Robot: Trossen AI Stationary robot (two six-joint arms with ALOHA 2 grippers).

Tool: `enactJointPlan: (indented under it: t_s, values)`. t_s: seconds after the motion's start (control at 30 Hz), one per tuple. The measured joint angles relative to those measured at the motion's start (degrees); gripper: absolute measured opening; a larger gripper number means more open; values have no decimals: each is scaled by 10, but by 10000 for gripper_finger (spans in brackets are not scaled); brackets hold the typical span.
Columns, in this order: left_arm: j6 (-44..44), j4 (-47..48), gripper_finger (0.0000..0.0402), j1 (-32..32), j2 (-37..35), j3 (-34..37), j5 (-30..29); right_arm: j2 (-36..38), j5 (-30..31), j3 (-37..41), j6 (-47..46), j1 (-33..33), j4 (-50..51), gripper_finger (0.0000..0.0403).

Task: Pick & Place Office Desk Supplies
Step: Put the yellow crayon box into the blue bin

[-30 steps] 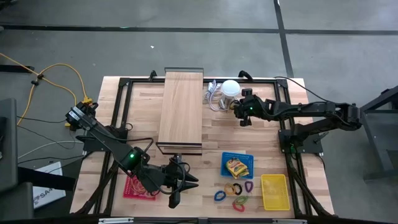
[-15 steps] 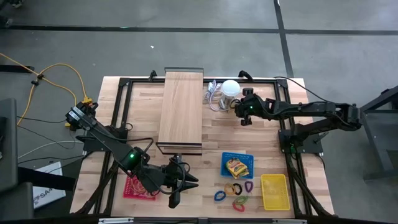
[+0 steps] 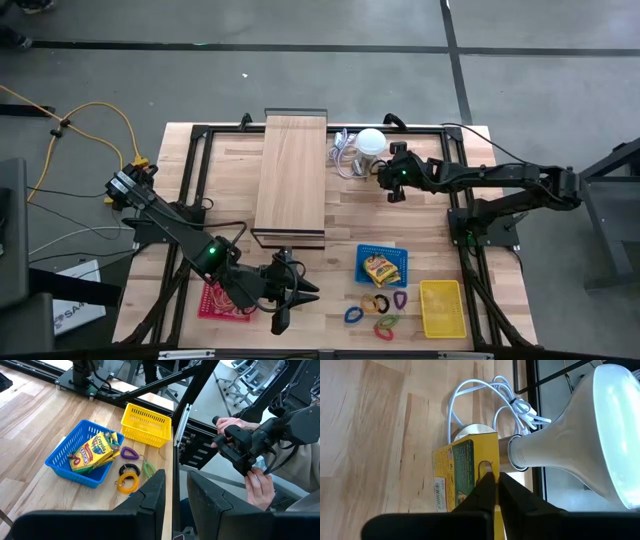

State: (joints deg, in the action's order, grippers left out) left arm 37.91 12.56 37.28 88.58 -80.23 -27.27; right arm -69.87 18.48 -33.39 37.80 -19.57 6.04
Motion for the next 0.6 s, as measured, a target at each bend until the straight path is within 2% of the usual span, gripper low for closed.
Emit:
enactJointPlan:
  t_s: [0.6]
  values:
    - [0,0,77,0,0,0,0,4,8,0,1,10,-19,3]
